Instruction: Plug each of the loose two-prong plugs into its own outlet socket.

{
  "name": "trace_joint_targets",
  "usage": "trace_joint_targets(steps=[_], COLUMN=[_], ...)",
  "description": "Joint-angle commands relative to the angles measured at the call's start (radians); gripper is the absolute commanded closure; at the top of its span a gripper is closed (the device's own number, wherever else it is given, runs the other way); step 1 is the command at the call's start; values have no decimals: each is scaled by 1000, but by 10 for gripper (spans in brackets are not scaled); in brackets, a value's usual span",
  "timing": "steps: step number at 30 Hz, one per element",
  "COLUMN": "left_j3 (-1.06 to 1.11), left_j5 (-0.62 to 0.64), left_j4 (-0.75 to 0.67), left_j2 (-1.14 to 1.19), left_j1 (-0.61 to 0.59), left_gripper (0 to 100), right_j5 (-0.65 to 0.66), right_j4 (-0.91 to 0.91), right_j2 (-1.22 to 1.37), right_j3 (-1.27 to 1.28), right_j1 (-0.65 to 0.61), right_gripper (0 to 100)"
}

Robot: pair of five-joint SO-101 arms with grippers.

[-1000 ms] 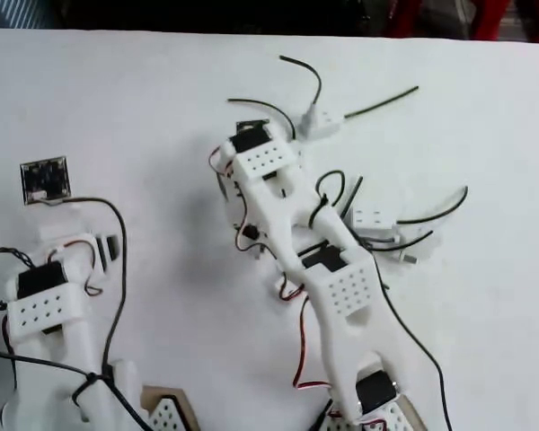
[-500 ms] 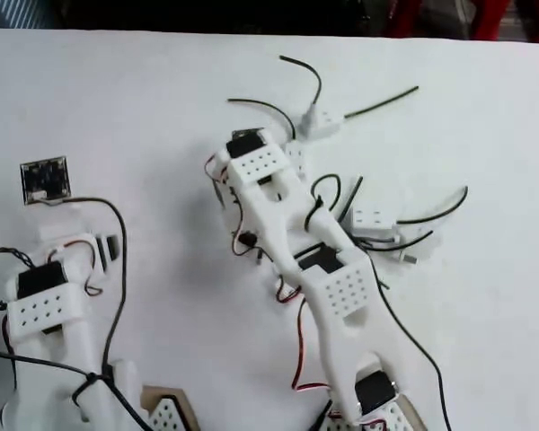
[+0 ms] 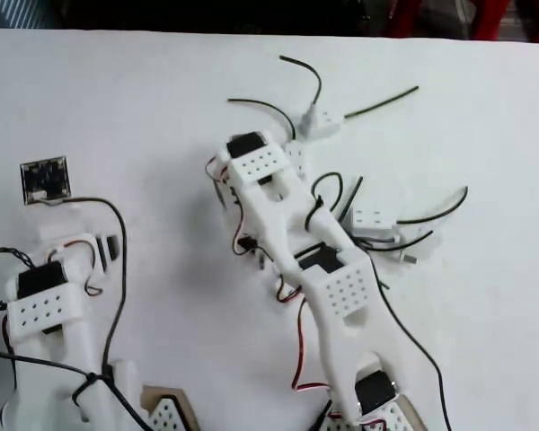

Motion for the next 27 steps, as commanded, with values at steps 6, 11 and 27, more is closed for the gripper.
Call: trace_joint_targets(steps=[6,11,27], left_j3=[-2,-2,34], left_j5=[0,0,0], left_j4=[-20,-20,-51], left_j2=[-25,-25,-30], left_j1=[-4,-2,111], left_gripper=[774,772,771], right_j5=[138,186,186], right_j4=[18,10,-314], right_j2=[-334,-533,-943], right_j3=[26,193,632], right_j1=[-30,-74,-110], right_gripper=[981,981,981])
